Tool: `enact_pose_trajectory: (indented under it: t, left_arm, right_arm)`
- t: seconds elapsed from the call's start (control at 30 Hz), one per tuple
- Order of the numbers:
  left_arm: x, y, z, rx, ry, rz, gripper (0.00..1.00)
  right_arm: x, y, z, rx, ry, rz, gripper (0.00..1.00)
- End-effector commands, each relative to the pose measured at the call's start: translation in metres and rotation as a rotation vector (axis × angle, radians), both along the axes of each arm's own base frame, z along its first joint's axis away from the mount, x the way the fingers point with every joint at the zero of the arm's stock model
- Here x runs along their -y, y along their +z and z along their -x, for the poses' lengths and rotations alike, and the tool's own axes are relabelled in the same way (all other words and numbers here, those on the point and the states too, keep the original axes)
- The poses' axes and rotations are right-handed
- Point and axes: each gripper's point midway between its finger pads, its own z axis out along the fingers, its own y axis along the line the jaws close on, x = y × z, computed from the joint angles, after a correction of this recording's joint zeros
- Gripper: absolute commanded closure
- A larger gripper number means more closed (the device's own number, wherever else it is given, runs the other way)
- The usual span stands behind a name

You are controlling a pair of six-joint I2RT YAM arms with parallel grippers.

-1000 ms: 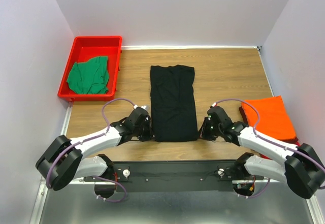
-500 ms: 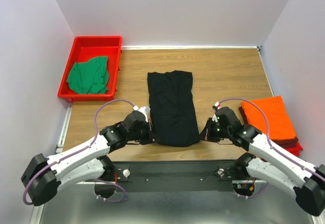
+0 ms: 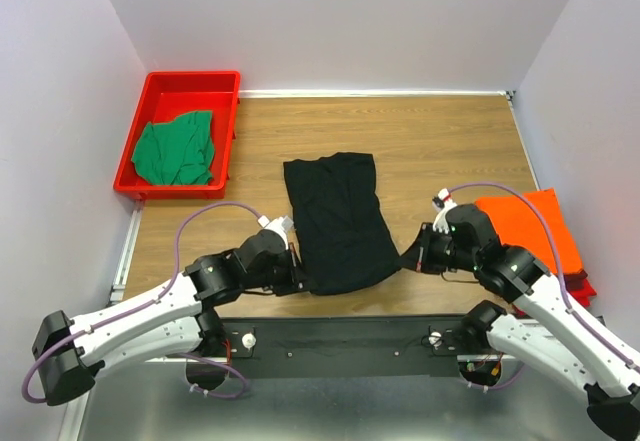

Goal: Fold and stack the t-shirts
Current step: Fold the tshirt

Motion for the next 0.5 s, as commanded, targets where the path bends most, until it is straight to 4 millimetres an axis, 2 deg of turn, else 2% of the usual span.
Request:
enact_pose_trajectory:
  t: [0.0,0.07,0.27,0.33,0.47]
  left_arm:
    - [-0.001,0.034,-0.024,0.102,0.084,0.008,1.0]
    - [-0.001,0.044,-0.033,0.136,0.089,0.011,1.0]
    - [-0.001,0.051,-0.06,0.213,0.065,-0.01,1.0]
    - [-0.007,0.049,-0.075,0.22,0.088,-0.033,1.0]
    - [-0.014,0.064,-0.101,0.286,0.116,-0.046,1.0]
  right_arm:
    - [0.005,0.024,-0.026,0.072,-0.076,0.061,0.99]
    - [0.004,0.028,-0.035,0.074,-0.102,0.076,1.0]
    - [-0.003,0.03,-0.06,0.058,-0.156,0.124,1.0]
    - [-0.002,0.034,-0.07,0.084,-0.183,0.137,0.99]
    - [-0.006,0.038,-0.092,0.119,-0.218,0.169,1.0]
